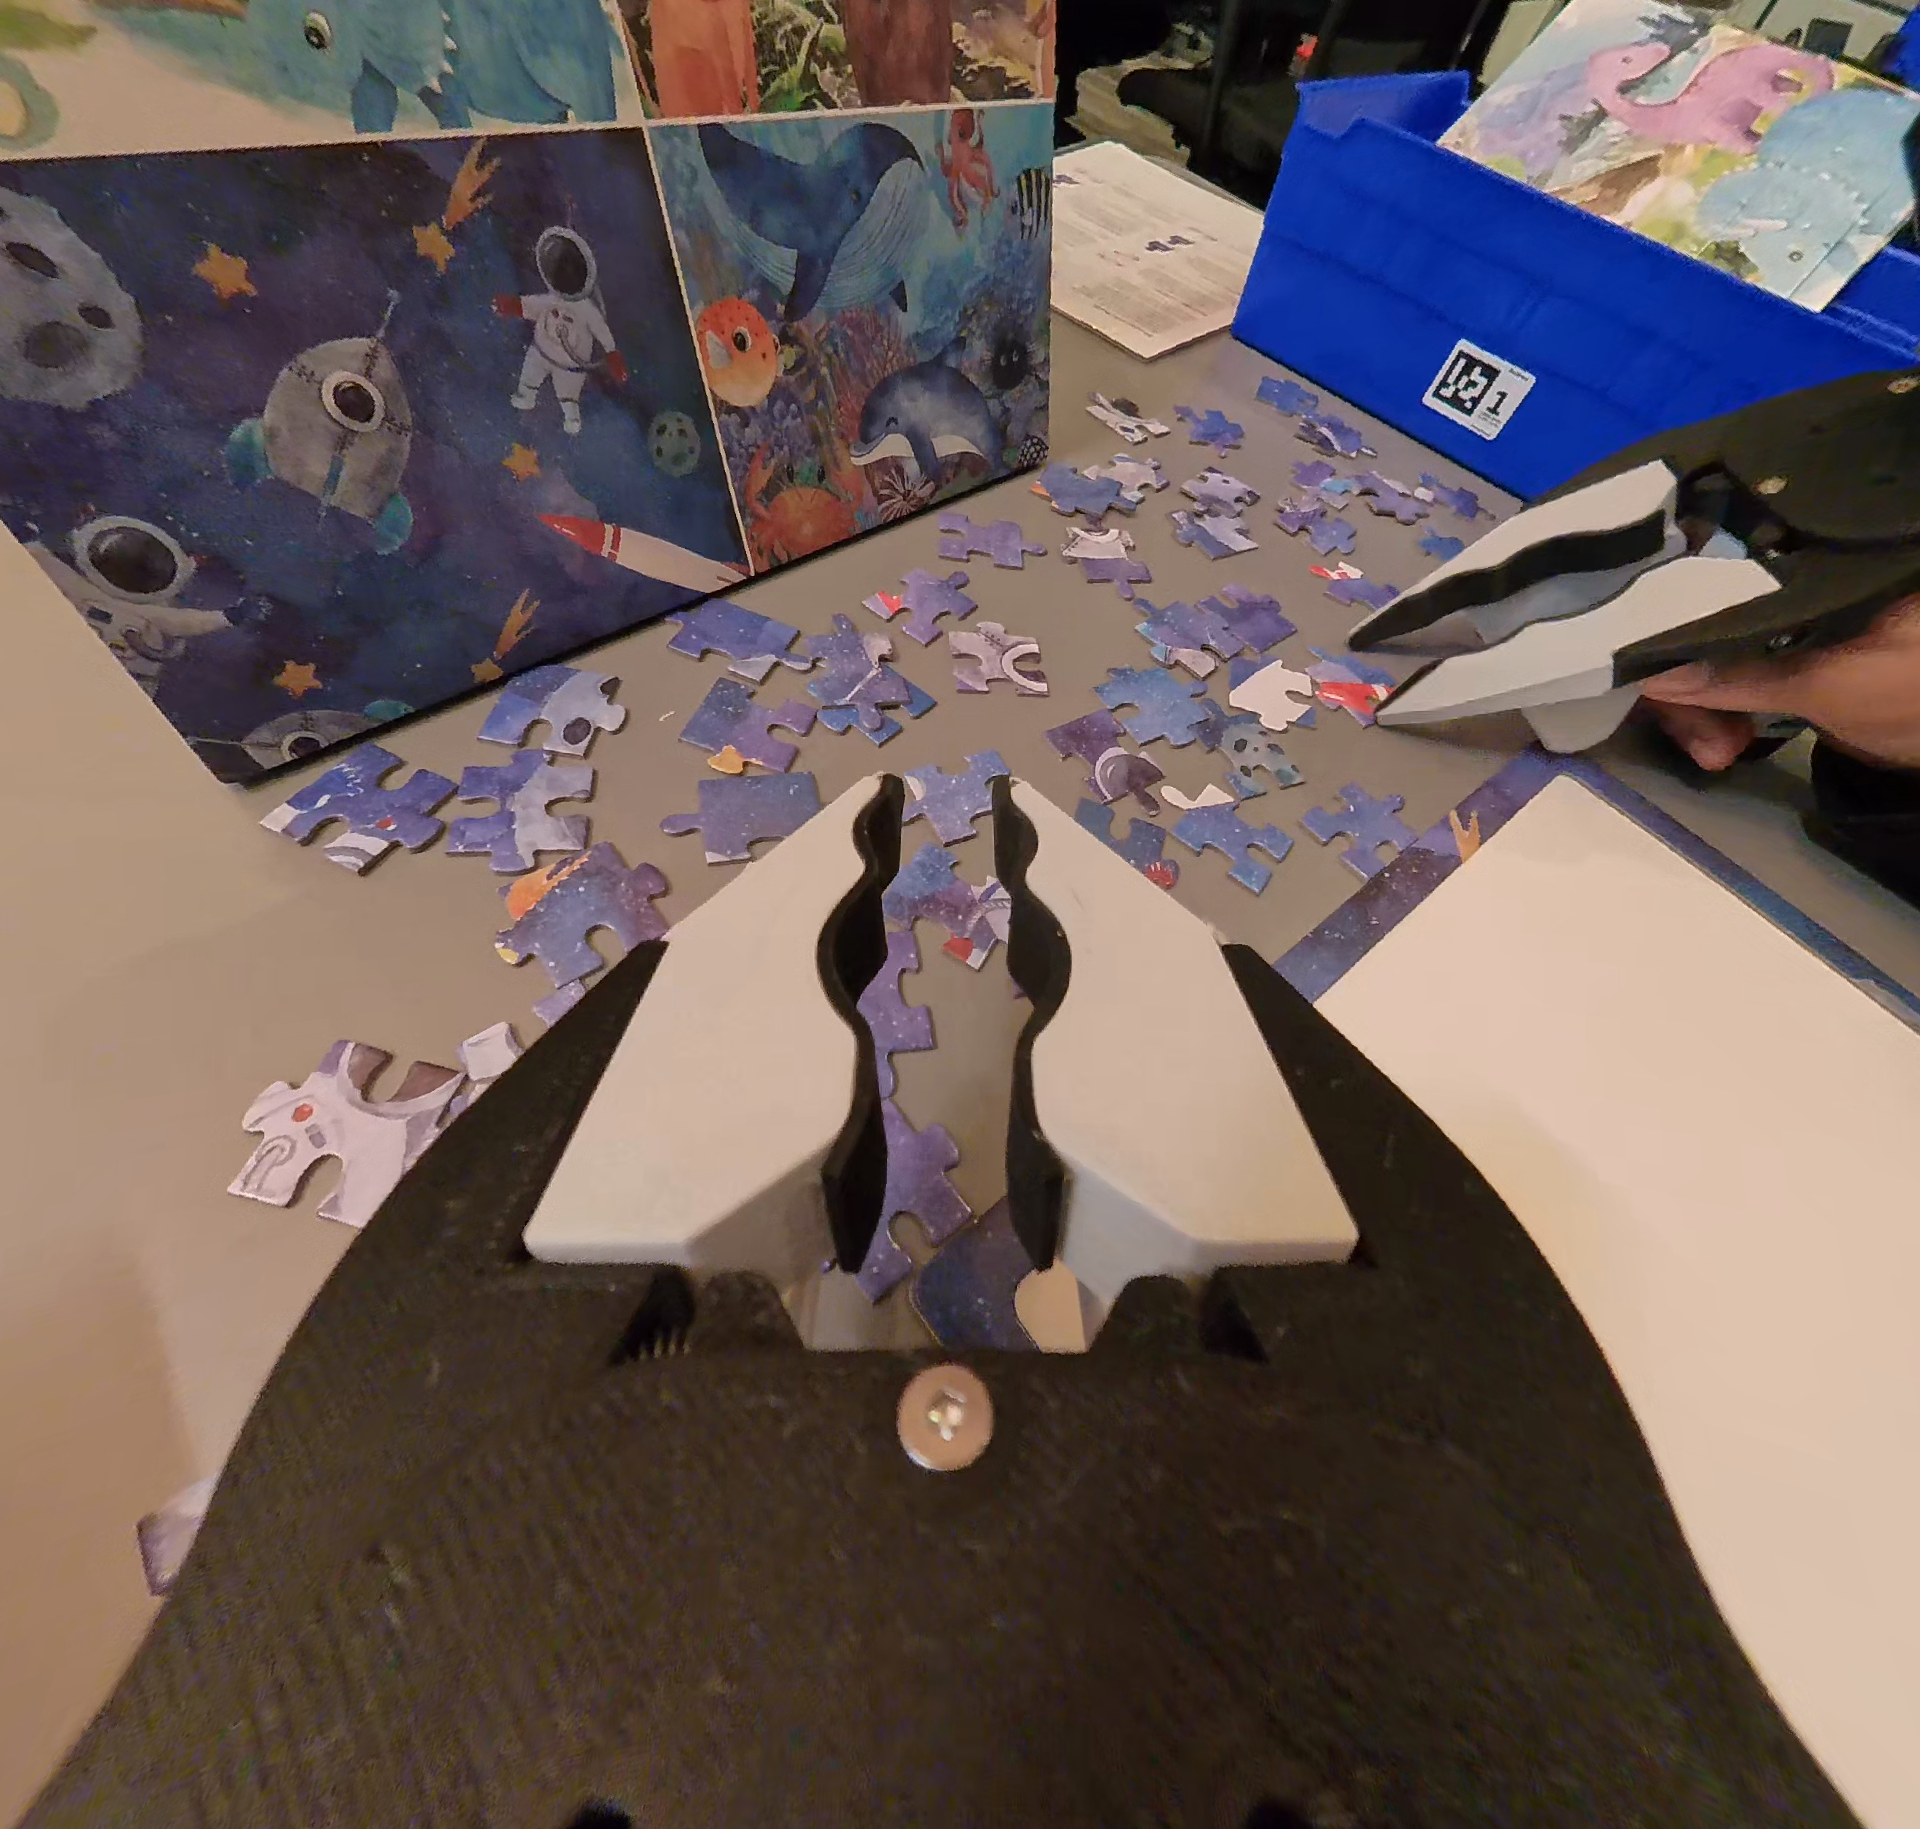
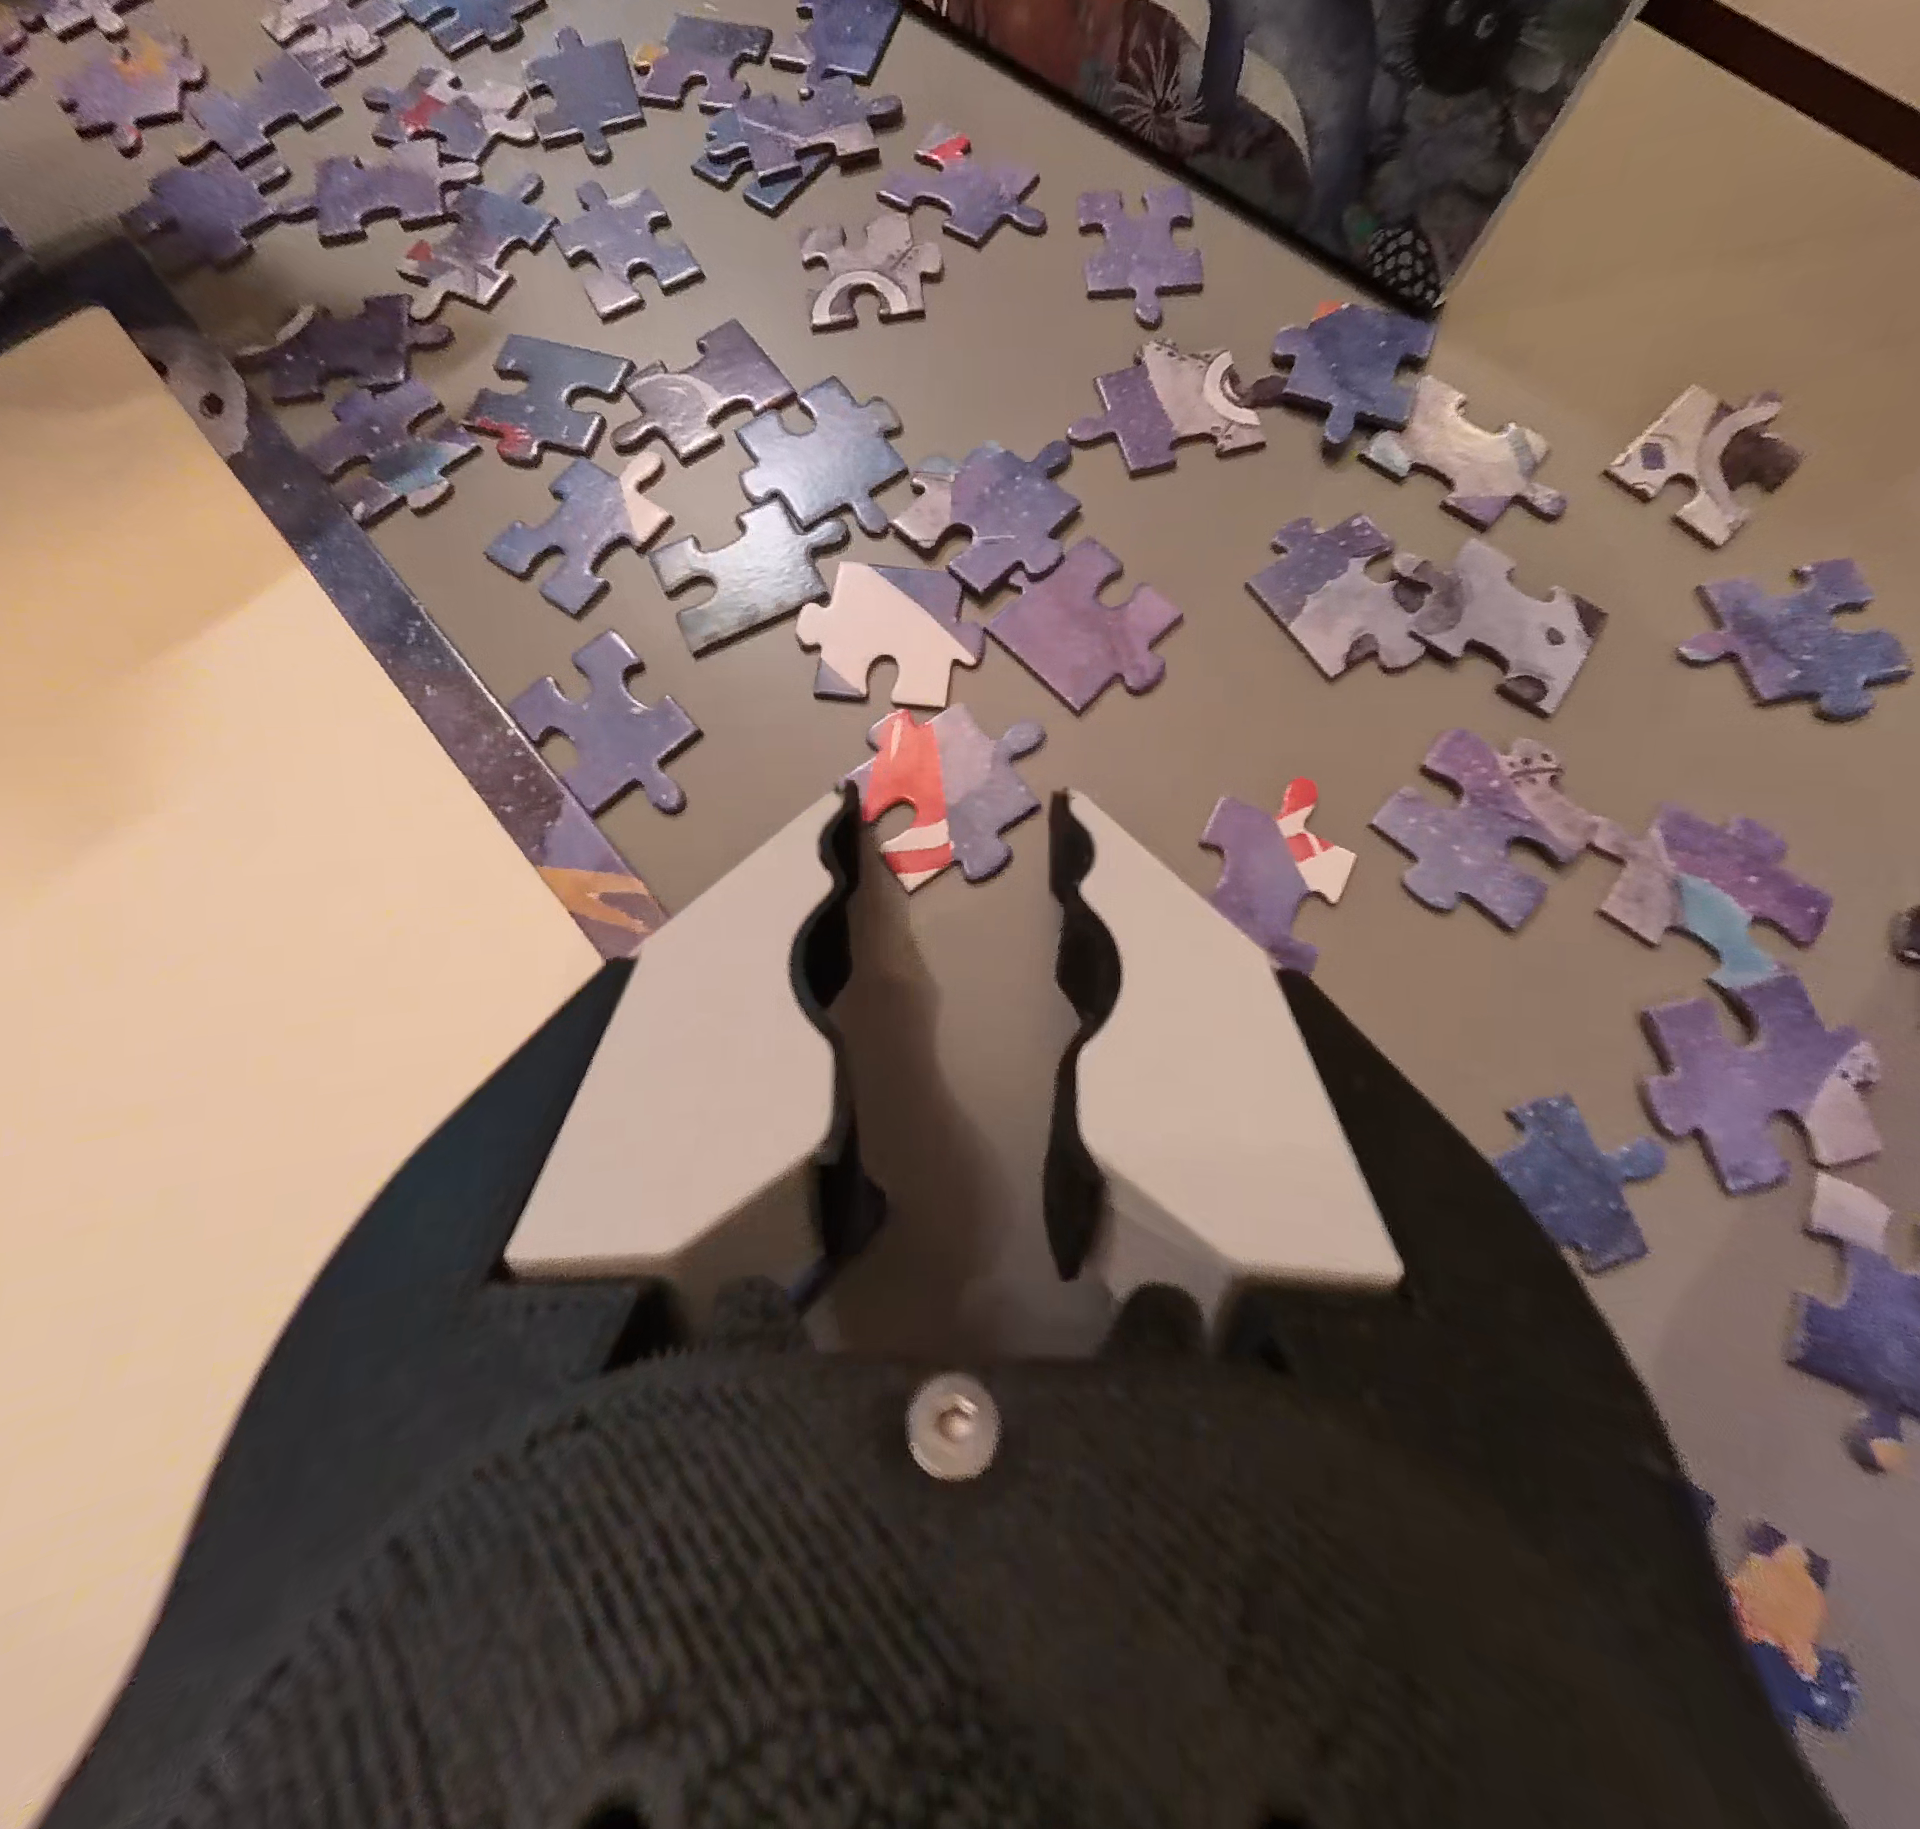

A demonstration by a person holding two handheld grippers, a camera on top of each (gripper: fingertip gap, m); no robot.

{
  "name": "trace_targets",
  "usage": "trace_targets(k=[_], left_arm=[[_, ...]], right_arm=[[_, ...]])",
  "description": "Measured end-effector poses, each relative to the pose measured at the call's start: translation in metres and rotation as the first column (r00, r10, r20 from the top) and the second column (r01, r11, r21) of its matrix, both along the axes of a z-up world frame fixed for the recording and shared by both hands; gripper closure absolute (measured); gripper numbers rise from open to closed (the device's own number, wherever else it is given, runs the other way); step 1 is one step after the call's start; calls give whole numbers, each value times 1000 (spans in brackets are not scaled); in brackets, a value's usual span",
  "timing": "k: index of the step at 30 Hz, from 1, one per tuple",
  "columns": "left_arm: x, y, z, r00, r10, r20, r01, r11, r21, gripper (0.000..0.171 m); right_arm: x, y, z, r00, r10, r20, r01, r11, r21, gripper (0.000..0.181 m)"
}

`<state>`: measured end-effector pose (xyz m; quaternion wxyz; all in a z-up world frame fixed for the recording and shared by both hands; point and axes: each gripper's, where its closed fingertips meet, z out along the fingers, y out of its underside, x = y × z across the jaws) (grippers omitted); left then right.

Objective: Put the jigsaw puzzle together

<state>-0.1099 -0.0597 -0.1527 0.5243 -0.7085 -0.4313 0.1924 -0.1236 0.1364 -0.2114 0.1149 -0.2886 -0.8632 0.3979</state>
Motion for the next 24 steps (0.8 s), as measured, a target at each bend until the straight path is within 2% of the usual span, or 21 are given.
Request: trace_targets(k=[4,7,9,14,19,24], left_arm=[[0,0,-1,1000,0,1,0,1000,-3,155],[0,0,-1,1000,0,3,0,1000,-4,155],[0,0,0,1000,-1,3,1,1000,-2,155],[1,0,3,1000,-1,-7,1,1000,-1,155],[2,1,4,1000,-5,-10,5,1000,-3,155],[2,1,4,1000,-6,-12,6,1000,-7,154]], right_arm=[[1,-1,0,1000,9,6,-9,1000,-5,151],[2,0,0,1000,14,11,-14,1000,-10,165],[2,2,1,1000,13,12,-13,1000,-14,167],[-2,6,3,1000,-5,9,6,1000,-27,167],[-4,7,7,1000,-17,15,18,998,-60,158],[-3,6,3,1000,-9,16,9,999,-35,152]])
